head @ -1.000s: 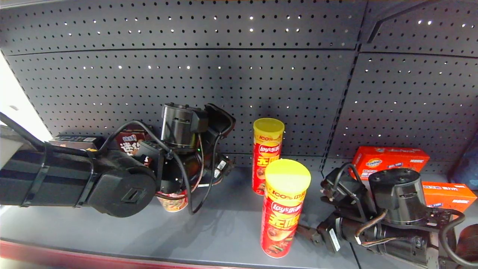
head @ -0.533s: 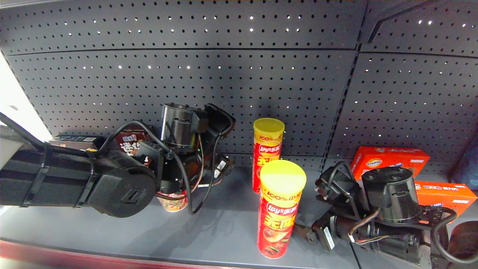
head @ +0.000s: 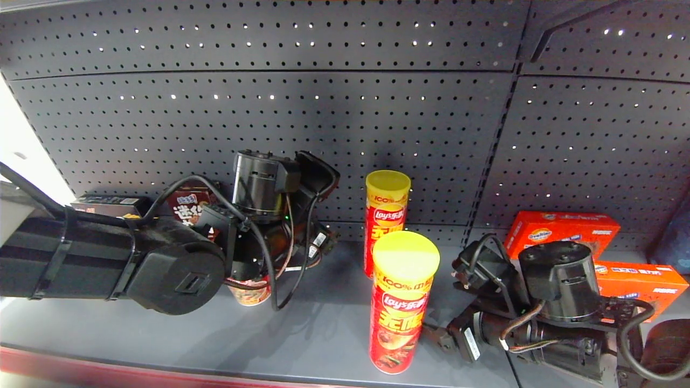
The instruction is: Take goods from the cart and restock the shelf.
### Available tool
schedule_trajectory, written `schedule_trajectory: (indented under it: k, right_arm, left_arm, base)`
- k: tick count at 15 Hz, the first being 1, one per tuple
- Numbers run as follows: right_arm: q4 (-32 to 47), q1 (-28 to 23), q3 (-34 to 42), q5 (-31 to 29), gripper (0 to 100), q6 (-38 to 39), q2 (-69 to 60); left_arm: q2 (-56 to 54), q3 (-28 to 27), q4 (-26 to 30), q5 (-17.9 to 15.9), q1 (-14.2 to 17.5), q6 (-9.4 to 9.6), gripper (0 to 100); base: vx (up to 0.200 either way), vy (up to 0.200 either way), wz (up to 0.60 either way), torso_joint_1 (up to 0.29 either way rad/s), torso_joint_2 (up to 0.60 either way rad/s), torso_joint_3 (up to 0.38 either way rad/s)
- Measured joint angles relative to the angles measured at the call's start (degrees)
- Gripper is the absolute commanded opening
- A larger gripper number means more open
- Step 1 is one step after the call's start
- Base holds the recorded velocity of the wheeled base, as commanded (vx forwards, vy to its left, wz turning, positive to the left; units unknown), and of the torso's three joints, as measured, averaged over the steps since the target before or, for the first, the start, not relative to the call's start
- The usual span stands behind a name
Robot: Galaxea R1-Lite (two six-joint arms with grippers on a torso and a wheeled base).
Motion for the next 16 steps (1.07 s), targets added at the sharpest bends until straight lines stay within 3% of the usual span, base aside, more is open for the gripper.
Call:
schedule_trajectory:
  k: [16]
  right_arm:
    - [-0.09, -0.20, 0.07, -0.59, 100, 0.44, -1.06]
  left_arm:
    - [-0.96, 0.00, -1.39, 0.09, 0.05, -1.18, 100]
  base:
    - [0.000, 0.000, 0.00, 0.000, 0.00, 0.000]
